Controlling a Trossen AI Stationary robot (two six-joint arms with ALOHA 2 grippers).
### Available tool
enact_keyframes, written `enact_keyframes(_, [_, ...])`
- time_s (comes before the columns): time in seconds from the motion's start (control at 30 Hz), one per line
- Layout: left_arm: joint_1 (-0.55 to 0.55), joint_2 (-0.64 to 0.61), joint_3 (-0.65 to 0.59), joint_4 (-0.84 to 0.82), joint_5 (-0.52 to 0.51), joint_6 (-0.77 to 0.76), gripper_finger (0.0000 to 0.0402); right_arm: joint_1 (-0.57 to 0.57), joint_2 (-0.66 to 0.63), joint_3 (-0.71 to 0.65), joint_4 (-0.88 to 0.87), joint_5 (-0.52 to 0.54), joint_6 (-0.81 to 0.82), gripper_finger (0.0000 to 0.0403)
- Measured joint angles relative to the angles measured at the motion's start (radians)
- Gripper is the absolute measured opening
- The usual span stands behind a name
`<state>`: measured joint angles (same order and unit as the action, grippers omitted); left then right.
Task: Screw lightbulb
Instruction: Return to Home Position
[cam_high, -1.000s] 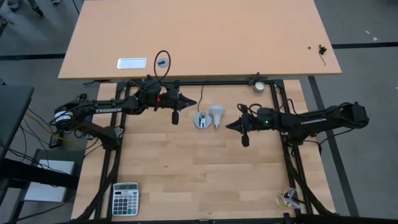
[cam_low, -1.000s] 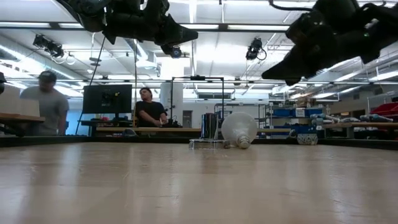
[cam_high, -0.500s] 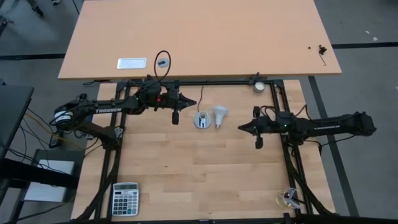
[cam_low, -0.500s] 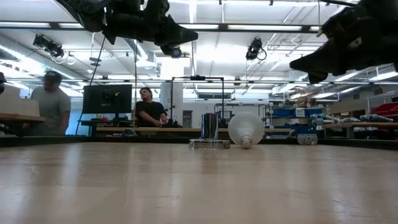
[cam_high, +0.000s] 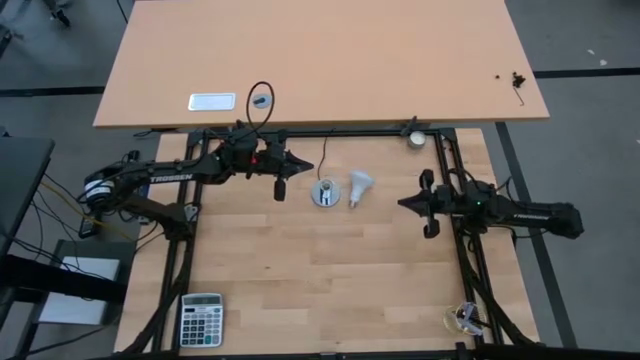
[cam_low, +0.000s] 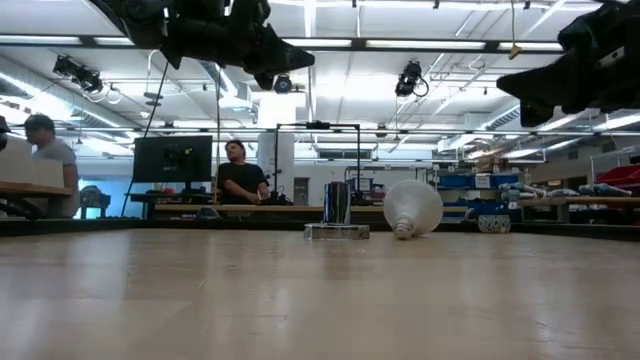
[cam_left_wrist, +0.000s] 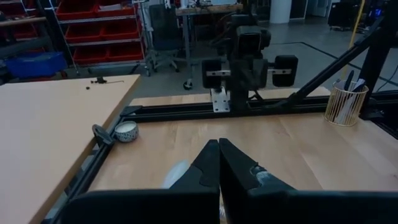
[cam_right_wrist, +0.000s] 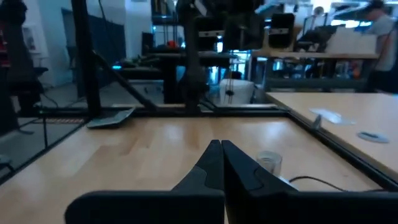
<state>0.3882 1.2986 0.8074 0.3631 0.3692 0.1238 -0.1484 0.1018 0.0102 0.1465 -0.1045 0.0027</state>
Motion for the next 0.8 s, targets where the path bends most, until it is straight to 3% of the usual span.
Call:
enact_keyframes(0.1, [0.0, -0.02, -0.006, -0.007, -0.001, 0.004, 0.0, -0.01, -0.101, 0.0, -0.127, 0.029, 0.002, 0.0])
enact_keyframes(0.3, [0.012, -0.073, -0.04, -0.008, -0.007, 0.003, 0.0, -0.011, -0.099, -0.004, -0.114, 0.069, 0.013, 0.0])
enact_keyframes(0.5, [0.017, -0.116, -0.092, 0.038, -0.047, 0.003, 0.0, -0.012, -0.071, -0.004, -0.118, 0.183, 0.031, 0.0])
enact_keyframes(0.8, [0.018, -0.151, -0.156, 0.077, -0.057, -0.009, 0.0, -0.018, -0.015, -0.004, -0.11, 0.228, 0.02, 0.0007])
